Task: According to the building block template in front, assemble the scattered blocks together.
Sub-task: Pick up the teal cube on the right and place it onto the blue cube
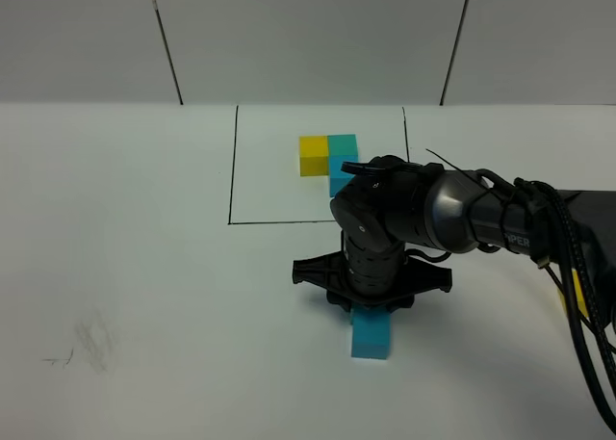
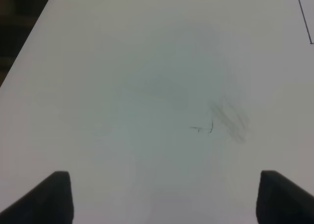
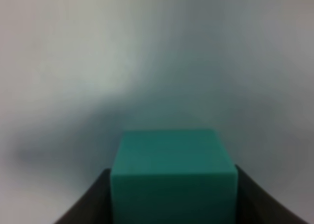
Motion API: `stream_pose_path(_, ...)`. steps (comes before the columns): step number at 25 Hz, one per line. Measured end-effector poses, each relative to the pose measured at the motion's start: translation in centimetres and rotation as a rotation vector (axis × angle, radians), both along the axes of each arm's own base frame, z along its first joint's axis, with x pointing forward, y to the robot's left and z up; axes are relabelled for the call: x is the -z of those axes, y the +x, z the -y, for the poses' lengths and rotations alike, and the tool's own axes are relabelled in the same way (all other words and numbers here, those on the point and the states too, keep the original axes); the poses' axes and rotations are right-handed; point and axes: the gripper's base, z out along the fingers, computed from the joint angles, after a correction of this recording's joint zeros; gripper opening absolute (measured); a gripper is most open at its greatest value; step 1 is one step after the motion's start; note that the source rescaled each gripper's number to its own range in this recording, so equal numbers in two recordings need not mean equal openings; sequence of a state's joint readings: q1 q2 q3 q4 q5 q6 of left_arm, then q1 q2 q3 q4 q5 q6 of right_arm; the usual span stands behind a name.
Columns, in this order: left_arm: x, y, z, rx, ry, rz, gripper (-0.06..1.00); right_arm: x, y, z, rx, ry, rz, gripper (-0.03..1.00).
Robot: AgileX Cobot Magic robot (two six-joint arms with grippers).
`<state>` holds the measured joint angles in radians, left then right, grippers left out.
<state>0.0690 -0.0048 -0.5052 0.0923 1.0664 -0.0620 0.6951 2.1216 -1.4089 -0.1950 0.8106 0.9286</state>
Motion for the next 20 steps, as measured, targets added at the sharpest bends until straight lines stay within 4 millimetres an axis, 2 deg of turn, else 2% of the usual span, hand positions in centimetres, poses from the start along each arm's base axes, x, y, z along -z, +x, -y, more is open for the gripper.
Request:
stream_pose_path(12,0.00,0.00,0.00,0.000,0.000,0.000,0.80,-0.40,0.17,0.45,-0.030,-0.036,0.023,0.01)
stream_pose_path(20,0.00,0.00,0.00,0.000,0.000,0.000,0.80,-0.38,0.12,0.54,-0.045,-0.048,0.018,0.18)
